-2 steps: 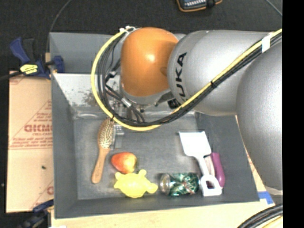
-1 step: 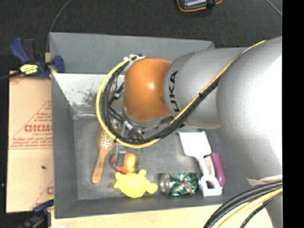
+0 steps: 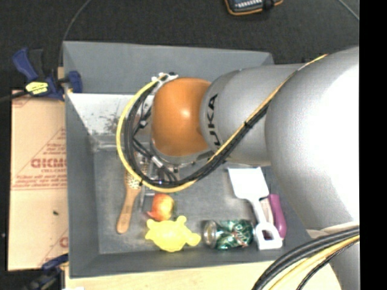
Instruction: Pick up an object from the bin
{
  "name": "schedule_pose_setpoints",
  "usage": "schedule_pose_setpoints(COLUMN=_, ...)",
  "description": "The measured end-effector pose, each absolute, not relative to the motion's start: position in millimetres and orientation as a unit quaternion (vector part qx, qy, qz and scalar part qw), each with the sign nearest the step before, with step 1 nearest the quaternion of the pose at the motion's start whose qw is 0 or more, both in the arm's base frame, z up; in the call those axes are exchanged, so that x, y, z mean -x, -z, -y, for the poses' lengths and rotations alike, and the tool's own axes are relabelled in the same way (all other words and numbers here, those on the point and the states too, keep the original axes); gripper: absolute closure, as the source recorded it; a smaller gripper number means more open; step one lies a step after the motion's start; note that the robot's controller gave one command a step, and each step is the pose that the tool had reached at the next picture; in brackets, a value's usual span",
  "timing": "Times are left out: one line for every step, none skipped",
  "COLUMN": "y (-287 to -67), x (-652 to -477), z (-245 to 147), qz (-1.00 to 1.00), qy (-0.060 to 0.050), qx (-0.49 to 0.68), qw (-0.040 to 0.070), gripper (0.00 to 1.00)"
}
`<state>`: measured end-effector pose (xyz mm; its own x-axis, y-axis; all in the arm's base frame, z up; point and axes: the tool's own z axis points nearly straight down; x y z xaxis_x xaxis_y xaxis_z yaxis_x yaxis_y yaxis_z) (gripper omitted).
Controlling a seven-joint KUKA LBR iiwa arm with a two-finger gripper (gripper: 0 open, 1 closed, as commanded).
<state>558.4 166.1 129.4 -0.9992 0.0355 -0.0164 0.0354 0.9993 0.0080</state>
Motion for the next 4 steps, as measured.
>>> schedule_pose_setpoints(y=-113.1, x=-626.6, z=-150.5, qz=-1.000, qy=-0.002, qx=-0.022, qw=0.006, gripper=0.00)
schedule_pose_setpoints(y=-81.2, x=-556.1, z=-132.3, qz=-0.980, qy=-0.004, qx=0.196, qw=0.028, gripper=1.00)
schedule_pose_setpoints(y=-81.1, x=-556.1, z=-132.4, qz=-0.980, qy=-0.004, qx=0.196, qw=0.028, gripper=1.00)
schedule_pose_setpoints(y=-169.7, x=-554.3, z=-133.3, qz=-0.980, qy=-0.004, qx=0.197, qw=0.034, gripper=1.00)
